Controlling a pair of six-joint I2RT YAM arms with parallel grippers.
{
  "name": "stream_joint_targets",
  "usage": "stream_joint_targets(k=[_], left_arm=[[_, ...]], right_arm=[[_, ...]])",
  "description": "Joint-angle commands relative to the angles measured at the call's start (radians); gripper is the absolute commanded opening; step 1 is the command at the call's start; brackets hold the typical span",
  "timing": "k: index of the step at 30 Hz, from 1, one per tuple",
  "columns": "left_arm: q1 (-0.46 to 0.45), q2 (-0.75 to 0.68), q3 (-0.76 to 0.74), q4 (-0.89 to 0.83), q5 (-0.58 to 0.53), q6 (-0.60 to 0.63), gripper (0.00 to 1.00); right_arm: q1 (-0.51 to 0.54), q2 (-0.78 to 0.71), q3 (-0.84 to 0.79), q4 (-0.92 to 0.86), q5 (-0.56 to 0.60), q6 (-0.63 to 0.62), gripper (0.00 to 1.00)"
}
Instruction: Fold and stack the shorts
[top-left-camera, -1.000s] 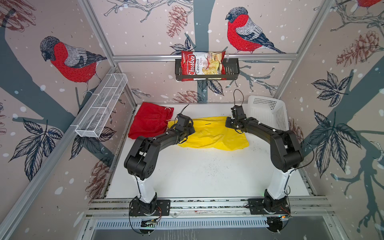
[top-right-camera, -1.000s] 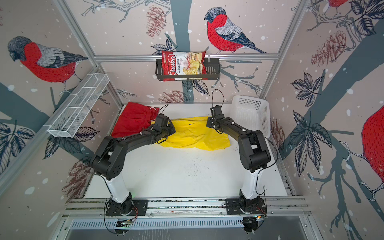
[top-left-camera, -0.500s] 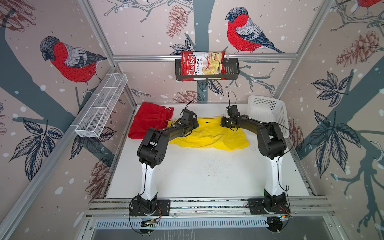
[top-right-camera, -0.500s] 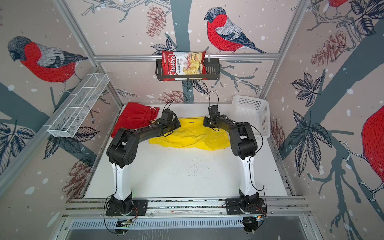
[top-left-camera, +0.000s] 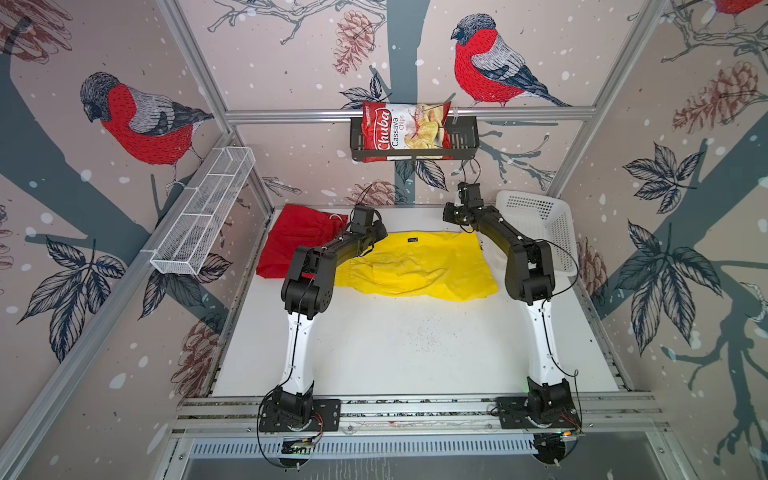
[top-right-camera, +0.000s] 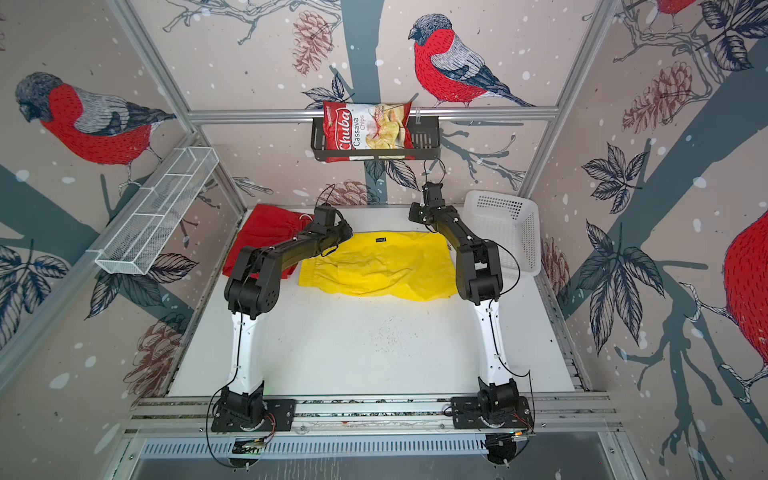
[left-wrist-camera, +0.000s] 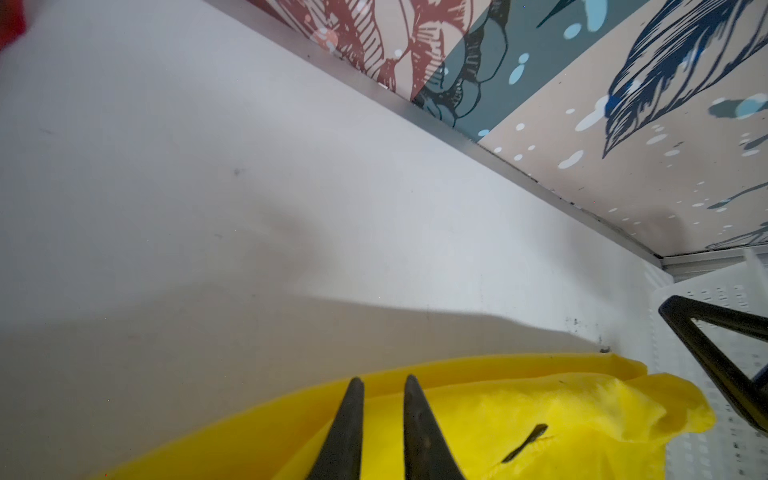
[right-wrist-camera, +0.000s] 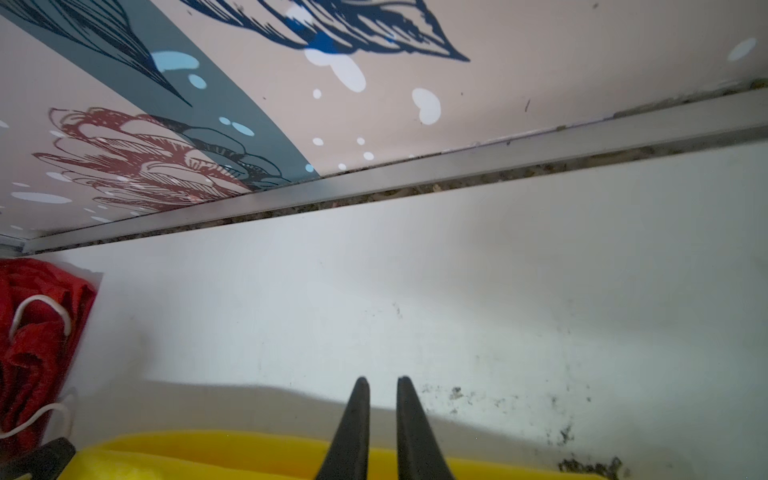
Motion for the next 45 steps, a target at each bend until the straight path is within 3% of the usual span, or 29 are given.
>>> stream_joint_targets(k=[1, 7, 14, 21, 24, 28, 36, 42, 45], left_arm=[[0.001, -0.062, -0.007, 0.026, 0.052, 0.028, 0.22], [0.000, -0.230, -0.228, 0.113, 0.093, -0.023, 0.24], [0.000, -0.272, -0.423, 0.133, 0.071, -0.049, 0.23], [0.001, -0.285, -0.512, 0.118, 0.027, -0.040, 0.22], [0.000, -0.300, -0.531, 0.072, -0.019, -0.018, 0.21], [-0.001, -0.331, -0.589, 0.032, -0.081, 0.005, 0.19], [-0.006, -0.352, -0.732, 0.001, -0.101, -0.009, 0.14], [-0.026, -0.456, -0.828, -0.027, -0.085, -0.014, 0.14], [-0.054, -0.533, -0.853, -0.067, -0.086, -0.021, 0.14]], right_arm=[[0.025, -0.127, -0.108, 0.024, -0.014, -0.036, 0.21], [0.104, -0.309, -0.419, 0.070, 0.025, -0.107, 0.15], [0.058, -0.271, -0.528, 0.106, -0.023, -0.077, 0.15], [-0.024, -0.088, -0.368, 0.076, -0.027, -0.057, 0.15], [-0.051, -0.024, -0.286, 0.053, 0.034, -0.052, 0.15], [-0.081, 0.003, -0.212, 0.042, 0.076, -0.046, 0.16], [-0.124, 0.099, 0.031, -0.070, 0.060, -0.028, 0.21], [-0.071, 0.086, -0.005, -0.095, 0.072, -0.051, 0.17], [-0.051, 0.006, -0.101, -0.080, 0.095, -0.050, 0.13]])
